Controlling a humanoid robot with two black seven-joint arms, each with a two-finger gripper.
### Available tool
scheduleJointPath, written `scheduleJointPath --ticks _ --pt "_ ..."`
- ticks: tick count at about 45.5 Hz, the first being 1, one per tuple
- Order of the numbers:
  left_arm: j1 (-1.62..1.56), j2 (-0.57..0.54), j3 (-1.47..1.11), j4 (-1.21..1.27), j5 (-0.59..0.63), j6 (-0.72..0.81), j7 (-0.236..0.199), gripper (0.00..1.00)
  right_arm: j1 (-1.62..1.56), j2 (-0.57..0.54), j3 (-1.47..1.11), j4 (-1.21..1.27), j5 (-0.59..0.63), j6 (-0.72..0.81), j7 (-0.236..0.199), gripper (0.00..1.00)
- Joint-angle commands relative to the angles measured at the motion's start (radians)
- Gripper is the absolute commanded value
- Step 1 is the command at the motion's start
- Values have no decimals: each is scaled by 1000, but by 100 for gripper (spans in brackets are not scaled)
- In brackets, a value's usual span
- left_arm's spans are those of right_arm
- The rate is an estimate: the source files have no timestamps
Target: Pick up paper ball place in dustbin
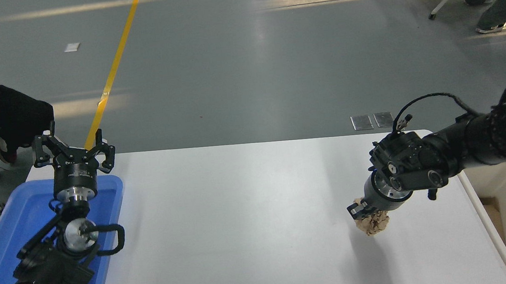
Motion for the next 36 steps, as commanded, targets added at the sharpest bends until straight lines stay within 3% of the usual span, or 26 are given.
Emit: scheduleJointPath --ticks 1,7,19,36 --pt "0 -1 2 0 0 0 1 99 486 -92 -123 196 126 198 94 0" --pt "0 -1 2 0 0 -1 1 99 693 -88 -163 201 159 364 148 0" --pt "0 0 2 0 0 0 0 99 890 -74 -165 234 160 387 151 0" --pt "0 0 2 0 0 -1 1 99 872 -63 -220 222 139 387 143 0"
